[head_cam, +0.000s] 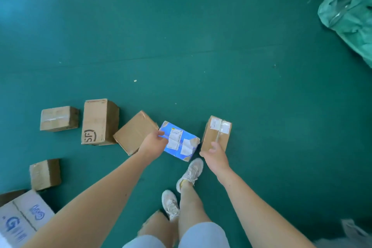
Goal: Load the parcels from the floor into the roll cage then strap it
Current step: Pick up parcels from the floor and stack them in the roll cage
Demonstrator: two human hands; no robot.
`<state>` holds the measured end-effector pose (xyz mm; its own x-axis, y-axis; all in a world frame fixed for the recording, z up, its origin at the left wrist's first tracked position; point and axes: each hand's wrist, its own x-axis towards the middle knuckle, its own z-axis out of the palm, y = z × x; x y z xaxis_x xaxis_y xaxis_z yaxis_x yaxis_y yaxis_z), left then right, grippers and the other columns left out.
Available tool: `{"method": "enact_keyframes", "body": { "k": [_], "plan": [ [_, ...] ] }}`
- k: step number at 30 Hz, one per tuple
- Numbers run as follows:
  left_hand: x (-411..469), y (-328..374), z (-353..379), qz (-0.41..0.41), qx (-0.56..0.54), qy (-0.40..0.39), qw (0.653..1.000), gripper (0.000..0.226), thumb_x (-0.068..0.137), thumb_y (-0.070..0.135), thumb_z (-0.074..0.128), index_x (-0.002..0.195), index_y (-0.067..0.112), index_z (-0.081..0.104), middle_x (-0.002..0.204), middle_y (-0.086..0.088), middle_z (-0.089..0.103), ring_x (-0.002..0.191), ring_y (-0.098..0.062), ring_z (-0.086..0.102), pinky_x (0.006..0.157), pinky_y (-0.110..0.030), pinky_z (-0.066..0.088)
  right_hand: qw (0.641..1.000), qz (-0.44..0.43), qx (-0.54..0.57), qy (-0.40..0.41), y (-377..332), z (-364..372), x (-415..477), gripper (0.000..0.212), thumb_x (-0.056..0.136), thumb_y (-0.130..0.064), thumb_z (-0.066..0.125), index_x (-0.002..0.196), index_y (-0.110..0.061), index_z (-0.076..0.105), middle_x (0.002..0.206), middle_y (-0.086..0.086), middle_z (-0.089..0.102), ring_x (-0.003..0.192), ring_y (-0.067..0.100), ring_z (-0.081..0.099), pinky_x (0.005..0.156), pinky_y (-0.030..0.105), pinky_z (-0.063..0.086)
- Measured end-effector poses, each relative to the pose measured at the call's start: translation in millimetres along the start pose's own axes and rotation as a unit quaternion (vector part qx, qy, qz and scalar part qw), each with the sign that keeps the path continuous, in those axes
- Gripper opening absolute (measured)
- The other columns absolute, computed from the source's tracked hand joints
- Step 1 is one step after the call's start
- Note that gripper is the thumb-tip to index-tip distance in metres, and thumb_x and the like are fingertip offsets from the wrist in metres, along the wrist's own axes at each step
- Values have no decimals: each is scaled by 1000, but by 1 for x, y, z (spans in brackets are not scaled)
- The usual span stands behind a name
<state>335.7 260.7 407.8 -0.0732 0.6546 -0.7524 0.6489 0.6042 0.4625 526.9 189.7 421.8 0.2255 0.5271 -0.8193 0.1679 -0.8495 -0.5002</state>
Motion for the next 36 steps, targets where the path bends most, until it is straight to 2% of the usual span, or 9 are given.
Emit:
{"method": "enact_keyframes", "body": {
  "k": [3,7,10,14,18,22,26,31,36],
  "plan": [
    [56,10,13,-8,13,-9,1000,40,95,18,48,135,16,49,87,9,55,68,-10,51,57,-22,41,999,25,23,10,-2,4,54,42,96,-9,56,136,-7,45,112,4,56,99,19,51,81,26,39],
    [134,4,36,-6,36,-26,999,43,96,20,50,138,18,47,125,0,59,98,-16,55,78,-26,42,994,72,71,33,8,20,135,47,96,-11,55,142,-13,44,130,6,58,103,20,56,87,29,44],
    [190,-12,55,-14,61,-32,998,45,97,19,49,141,16,45,132,-1,55,103,-16,54,84,-26,40,991,94,90,22,24,40,192,59,97,-17,56,151,-16,34,147,4,47,107,12,50,86,26,39],
    [274,-45,84,-34,100,-29,994,48,97,19,50,144,15,42,142,-6,50,117,-22,54,95,-33,43,984,132,116,25,64,74,271,61,96,-18,57,152,-17,33,151,5,44,128,18,49,93,27,37],
    [344,-78,113,-32,142,-29,989,51,96,21,51,146,15,38,148,-6,41,97,-23,55,86,-32,43,974,168,147,38,103,106,337,63,95,-18,58,153,-16,32,153,5,41,133,20,45,96,28,36],
    [395,-114,131,-34,193,-22,980,62,93,25,53,150,15,29,153,-8,27,127,-32,45,103,-47,42,963,197,176,47,128,132,386,64,89,-20,63,148,-21,36,138,-1,43,122,18,46,95,30,35],
    [425,-137,144,-42,211,-10,977,77,92,28,57,154,11,16,157,-9,18,139,-34,30,110,-50,34,956,232,175,47,157,152,425,54,68,-28,62,116,-24,38,115,-2,44,100,18,44,87,33,39],
    [439,-149,148,-92,191,1,977,76,90,33,57,152,10,19,154,-12,28,134,-33,37,106,-49,38,937,284,195,46,161,159,434,81,85,-31,69,151,-13,26,140,6,49,119,27,52,89,35,41],
    [418,-144,143,-168,178,21,969,77,85,46,60,142,4,32,141,-17,39,124,-36,46,101,-50,43,922,321,215,36,153,154,410,75,89,-35,69,146,-9,28,89,-6,43,98,21,47,85,33,33]
  ]
}}
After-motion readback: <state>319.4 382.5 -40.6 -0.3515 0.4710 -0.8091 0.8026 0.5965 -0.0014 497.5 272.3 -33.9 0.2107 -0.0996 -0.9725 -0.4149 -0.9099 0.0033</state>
